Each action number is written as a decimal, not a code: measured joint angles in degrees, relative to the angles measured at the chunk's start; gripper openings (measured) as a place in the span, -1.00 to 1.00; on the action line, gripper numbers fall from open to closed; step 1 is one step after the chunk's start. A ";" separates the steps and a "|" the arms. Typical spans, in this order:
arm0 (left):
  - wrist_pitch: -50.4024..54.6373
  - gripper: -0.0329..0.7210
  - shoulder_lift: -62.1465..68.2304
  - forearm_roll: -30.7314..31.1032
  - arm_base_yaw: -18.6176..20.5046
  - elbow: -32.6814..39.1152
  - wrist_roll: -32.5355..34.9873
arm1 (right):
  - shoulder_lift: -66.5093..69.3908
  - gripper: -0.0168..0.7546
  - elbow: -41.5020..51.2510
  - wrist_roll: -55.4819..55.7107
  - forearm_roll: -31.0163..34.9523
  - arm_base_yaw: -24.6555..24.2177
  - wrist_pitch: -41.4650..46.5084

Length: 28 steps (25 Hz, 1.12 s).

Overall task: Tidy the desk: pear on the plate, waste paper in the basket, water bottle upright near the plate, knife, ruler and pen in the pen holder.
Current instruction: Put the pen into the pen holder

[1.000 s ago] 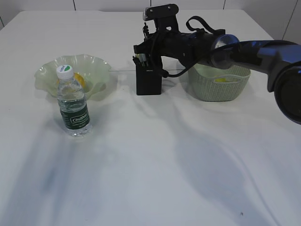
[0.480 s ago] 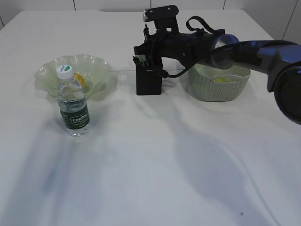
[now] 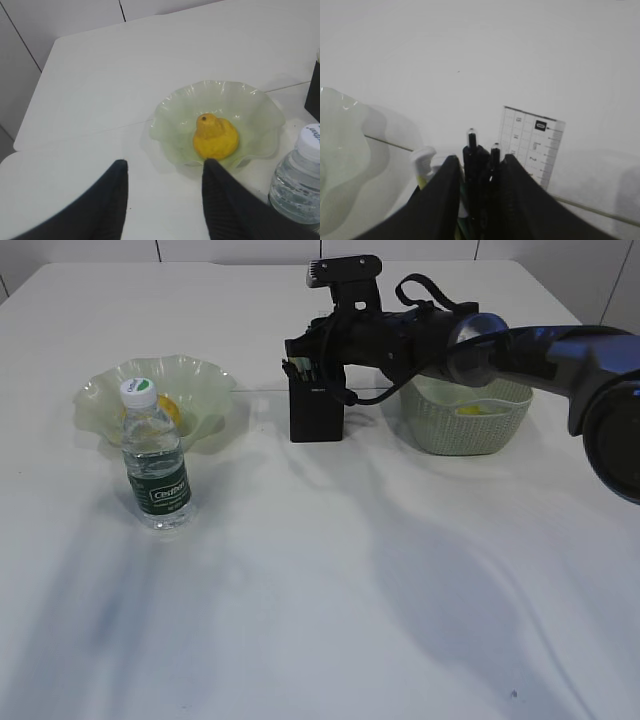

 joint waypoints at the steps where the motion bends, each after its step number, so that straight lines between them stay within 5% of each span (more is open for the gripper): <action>1: 0.00 -0.01 0.00 0.00 0.00 0.00 0.00 | 0.00 -0.40 0.00 0.04 0.10 0.00 0.00; 28: -1.78 -0.01 0.00 0.23 0.00 0.00 0.00 | -4.55 -0.38 0.00 0.17 -1.11 0.04 3.73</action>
